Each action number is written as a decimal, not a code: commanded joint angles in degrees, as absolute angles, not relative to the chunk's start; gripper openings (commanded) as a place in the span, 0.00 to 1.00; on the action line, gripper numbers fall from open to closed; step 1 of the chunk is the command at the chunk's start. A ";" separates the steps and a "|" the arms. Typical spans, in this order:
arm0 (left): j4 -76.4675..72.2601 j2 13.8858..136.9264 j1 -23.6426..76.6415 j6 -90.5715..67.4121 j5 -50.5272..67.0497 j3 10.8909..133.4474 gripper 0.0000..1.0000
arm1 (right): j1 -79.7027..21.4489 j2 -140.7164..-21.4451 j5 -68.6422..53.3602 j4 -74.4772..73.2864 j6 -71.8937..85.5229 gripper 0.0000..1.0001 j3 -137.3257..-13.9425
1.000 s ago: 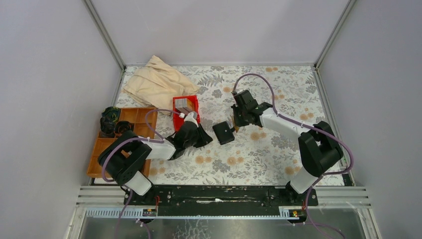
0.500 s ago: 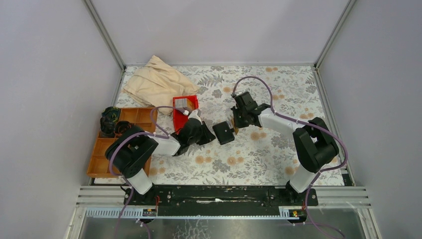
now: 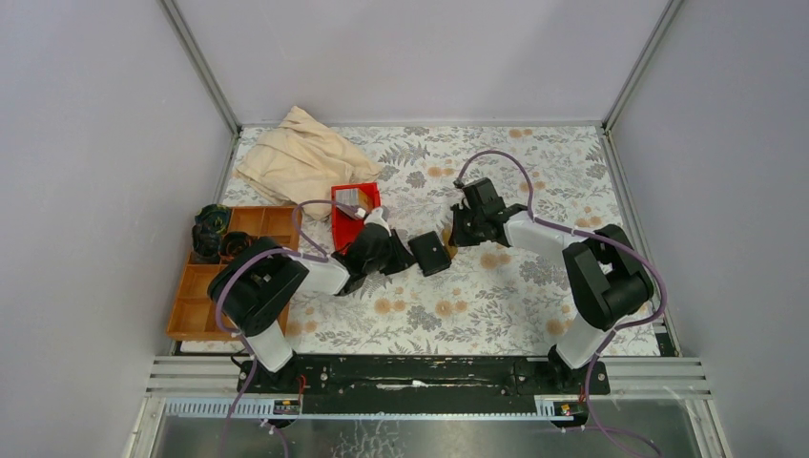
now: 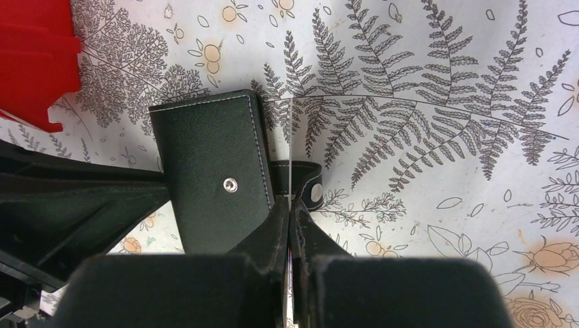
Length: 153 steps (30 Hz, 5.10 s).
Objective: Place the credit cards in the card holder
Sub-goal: Open the card holder at the center of the board.
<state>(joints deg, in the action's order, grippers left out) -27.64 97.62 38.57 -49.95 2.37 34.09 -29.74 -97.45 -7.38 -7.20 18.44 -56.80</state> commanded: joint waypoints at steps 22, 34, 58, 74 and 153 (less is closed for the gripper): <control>-23.20 102.58 38.49 -46.29 0.88 36.38 0.22 | -27.74 -90.32 -11.94 -2.64 21.58 0.00 -52.40; -23.03 102.90 38.45 -46.05 1.10 35.95 0.22 | -27.60 -90.09 -10.67 -3.60 20.83 0.00 -52.36; -24.31 103.61 38.42 -46.82 1.61 34.99 0.21 | -27.58 -89.92 -11.32 -1.56 21.81 0.00 -50.06; -24.92 103.84 38.52 -46.85 1.73 34.02 0.21 | -27.58 -88.77 -11.52 -0.71 23.00 0.00 -49.74; -26.11 106.17 41.15 -47.46 3.87 32.26 0.18 | -27.55 -84.74 -16.75 8.23 29.35 0.00 -43.32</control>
